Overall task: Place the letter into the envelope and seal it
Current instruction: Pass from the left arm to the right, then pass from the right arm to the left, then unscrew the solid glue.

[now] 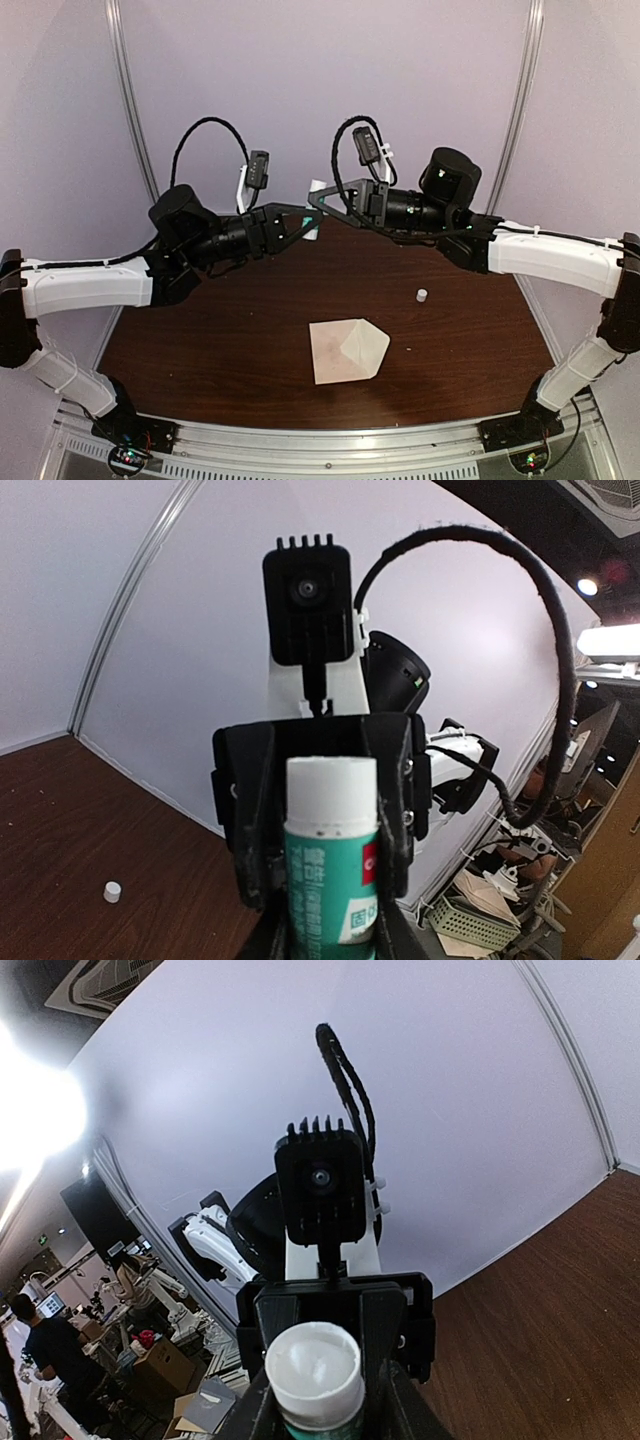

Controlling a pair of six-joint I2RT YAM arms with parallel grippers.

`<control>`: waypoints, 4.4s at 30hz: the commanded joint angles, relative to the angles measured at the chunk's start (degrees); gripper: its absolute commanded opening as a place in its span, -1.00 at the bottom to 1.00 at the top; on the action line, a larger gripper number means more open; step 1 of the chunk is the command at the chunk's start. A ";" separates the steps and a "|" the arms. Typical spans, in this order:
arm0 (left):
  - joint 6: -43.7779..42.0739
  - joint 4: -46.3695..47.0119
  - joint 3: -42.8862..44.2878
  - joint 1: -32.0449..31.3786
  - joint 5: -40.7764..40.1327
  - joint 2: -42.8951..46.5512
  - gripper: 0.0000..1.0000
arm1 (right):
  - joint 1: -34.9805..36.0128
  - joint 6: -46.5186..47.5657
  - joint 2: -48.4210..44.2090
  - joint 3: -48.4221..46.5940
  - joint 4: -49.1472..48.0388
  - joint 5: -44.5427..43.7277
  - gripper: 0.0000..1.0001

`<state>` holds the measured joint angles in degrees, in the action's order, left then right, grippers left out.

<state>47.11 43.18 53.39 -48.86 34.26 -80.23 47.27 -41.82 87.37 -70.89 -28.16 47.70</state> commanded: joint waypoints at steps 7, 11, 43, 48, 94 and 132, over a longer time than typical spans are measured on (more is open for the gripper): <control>-1.42 -1.12 1.37 -0.36 2.04 -0.81 -0.79 | 0.63 -1.42 -0.01 -1.00 -2.77 -1.21 -0.13; -1.41 -1.17 1.20 -0.36 1.93 -0.77 -0.79 | 0.63 -1.48 0.11 -1.00 -2.95 -1.06 -0.20; -2.99 -9.70 -2.25 -0.27 5.24 3.29 0.15 | -0.84 3.28 -2.71 -1.61 5.78 -2.53 -0.96; -2.58 -9.80 -2.85 -0.27 4.75 3.17 0.02 | -0.90 3.60 -3.10 -1.79 6.34 -2.35 -0.97; -8.50 -31.53 2.98 -0.35 -21.44 -3.14 -0.88 | 5.82 2.45 9.89 -14.49 41.98 -54.78 -1.00; 2.10 -0.70 -3.19 0.98 11.55 1.10 -0.86 | -1.05 -5.94 -7.28 10.31 -11.66 2.79 0.04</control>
<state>48.90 40.34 50.35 -48.31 42.96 -80.73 45.39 -44.05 78.17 -59.55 -31.09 44.56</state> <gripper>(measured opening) 0.225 0.581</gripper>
